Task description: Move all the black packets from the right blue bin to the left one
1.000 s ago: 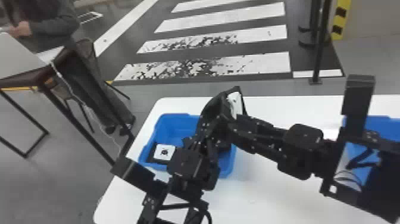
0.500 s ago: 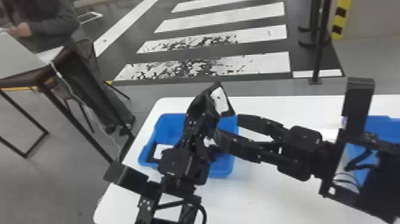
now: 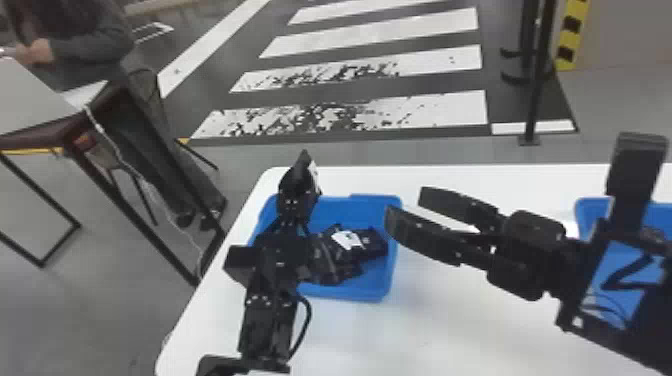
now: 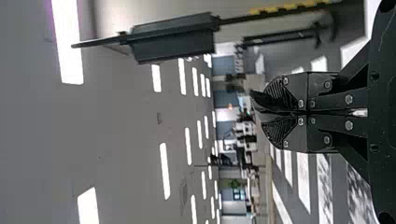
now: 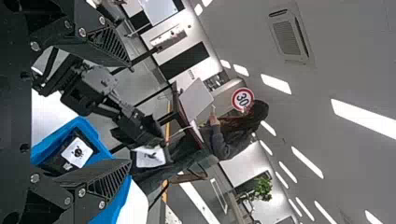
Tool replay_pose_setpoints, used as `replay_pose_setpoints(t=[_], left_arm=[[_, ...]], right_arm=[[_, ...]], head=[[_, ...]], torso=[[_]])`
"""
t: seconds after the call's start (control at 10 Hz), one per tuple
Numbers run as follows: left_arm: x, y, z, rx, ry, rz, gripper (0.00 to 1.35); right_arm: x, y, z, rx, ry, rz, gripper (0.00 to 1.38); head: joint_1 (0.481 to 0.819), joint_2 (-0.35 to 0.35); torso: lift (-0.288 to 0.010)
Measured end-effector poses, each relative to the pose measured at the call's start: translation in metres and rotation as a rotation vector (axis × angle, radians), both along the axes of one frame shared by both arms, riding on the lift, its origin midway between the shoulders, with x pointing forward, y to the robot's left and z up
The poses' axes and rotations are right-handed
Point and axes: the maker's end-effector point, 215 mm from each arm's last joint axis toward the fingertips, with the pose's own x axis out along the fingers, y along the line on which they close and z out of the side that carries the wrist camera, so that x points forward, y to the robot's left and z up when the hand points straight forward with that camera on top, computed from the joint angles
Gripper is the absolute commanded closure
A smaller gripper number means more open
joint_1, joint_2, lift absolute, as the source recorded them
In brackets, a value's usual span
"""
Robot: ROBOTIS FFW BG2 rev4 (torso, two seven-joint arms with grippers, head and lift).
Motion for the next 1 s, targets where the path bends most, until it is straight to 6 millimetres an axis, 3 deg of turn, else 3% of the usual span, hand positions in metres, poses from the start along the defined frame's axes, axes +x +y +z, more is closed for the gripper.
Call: replay_pose_setpoints(t=[0.1,0.3,0.4,0.5,0.7,0.8,1.0], left_arm=[[0.012,0.023,-0.019,0.100,0.038,0.068,1.16],[0.013,0.044,-0.054,0.088,0.115,0.124,0.13],[0.010,0.041,-0.061,0.037,0.129,0.103,0.02],[0.006,0.035,-0.054,0.012,0.096,0.082,0.14],[-0.010,0.001,-0.029,-0.096,-0.019,-0.026,0.12],[-0.022,-0.021,-0.012,-0.160,-0.072,-0.082,0.03],[-0.059,-0.054,0.020,-0.182,-0.101,-0.156,0.00]], right_arm=[[0.003,-0.004,0.003,0.008,-0.008,-0.011,0.33],[0.015,-0.022,0.006,0.024,-0.015,-0.061,0.33],[0.023,-0.037,0.007,0.032,-0.023,-0.102,0.33],[0.032,-0.053,0.007,0.029,-0.033,-0.146,0.33],[0.048,-0.094,0.008,-0.009,-0.088,-0.267,0.30],[0.055,-0.123,0.005,-0.032,-0.119,-0.350,0.28],[0.054,-0.192,-0.018,-0.113,-0.162,-0.535,0.24]], head=[[0.677,0.350],[0.692,0.350],[0.695,0.350],[0.695,0.350],[0.692,0.325],[0.694,0.272],[0.695,0.173]], torso=[[-0.140],[-0.140],[-0.140],[-0.140],[-0.140],[-0.140],[-0.140]])
